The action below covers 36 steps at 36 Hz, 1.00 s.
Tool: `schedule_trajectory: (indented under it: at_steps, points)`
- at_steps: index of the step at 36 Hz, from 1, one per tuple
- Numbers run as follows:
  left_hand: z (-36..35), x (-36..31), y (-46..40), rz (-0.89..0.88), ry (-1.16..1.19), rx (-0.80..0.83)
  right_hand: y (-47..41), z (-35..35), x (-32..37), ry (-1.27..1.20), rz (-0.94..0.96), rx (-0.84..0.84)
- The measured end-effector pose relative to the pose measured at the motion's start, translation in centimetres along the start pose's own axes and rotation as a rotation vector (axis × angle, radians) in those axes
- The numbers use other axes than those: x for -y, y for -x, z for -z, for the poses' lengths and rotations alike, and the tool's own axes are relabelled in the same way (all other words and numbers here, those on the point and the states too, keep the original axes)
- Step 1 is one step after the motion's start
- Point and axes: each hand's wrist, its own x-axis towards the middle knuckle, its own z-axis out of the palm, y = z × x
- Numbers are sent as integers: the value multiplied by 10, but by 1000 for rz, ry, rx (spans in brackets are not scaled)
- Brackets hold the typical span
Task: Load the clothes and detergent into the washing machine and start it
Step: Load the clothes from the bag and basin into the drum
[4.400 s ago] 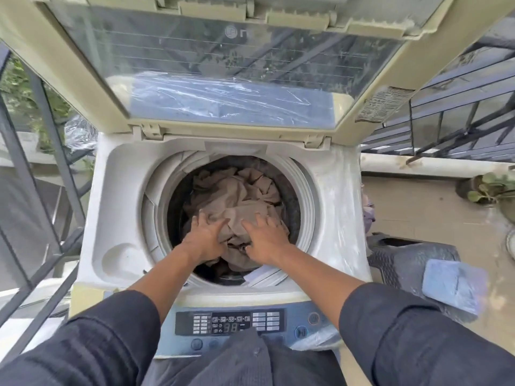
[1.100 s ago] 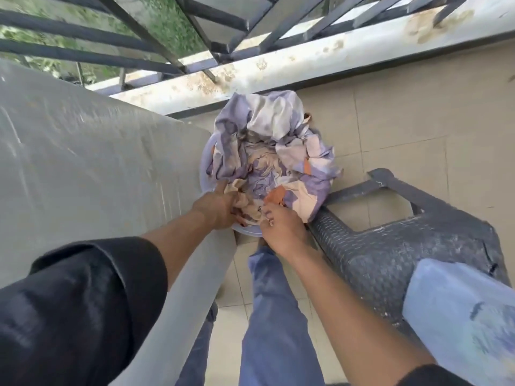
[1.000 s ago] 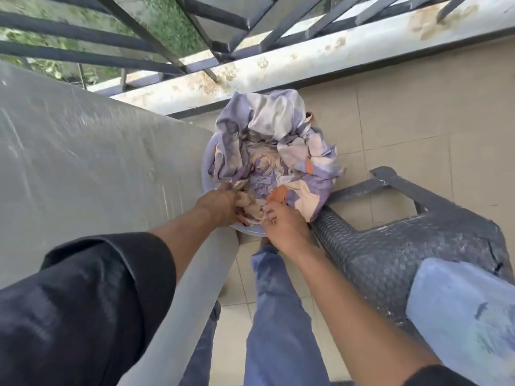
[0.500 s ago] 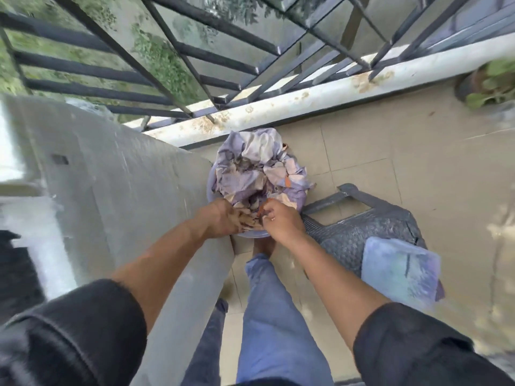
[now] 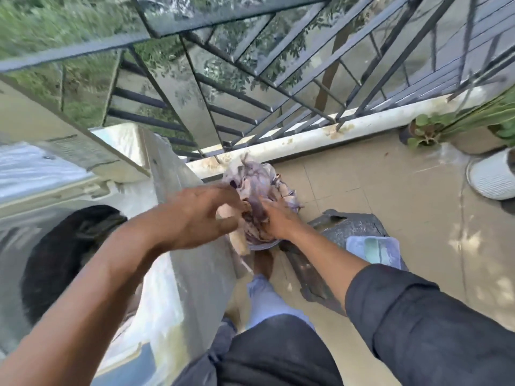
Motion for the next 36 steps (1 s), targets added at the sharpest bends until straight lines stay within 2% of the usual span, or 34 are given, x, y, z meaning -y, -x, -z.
schedule_trajectory:
  at_steps: [2,5,10,13,17,20,22,26,30,33,36]
  points:
    - [15,3,23,-52,58,-61,13,1,12,25,-18,-3]
    - [26,13,47,-110,123,-144,34,6,27,-82,-112,-70]
    - [16,42,64,-5,191,-264,68,33,55,-276,-180,-283]
    - [3,51,68,44,164,-370,91,57,74,-429,-100,-302]
    - [-16,53,64,72,260,-560,122,90,107,-665,90,-309]
    - [-23,55,58,79,289,-633,140,110,128,-762,190,-353]
    - [-23,59,53,79,275,-623,153,123,141,-806,227,-392]
    - [-26,63,40,73,47,-504,172,143,164,-843,314,-478]
    - [-35,65,33,97,84,-481,187,160,180,-860,394,-556]
    - [-41,73,30,33,212,-479,192,167,179,-876,453,-591]
    - [-40,75,36,23,593,-555,189,168,171,-906,478,-609]
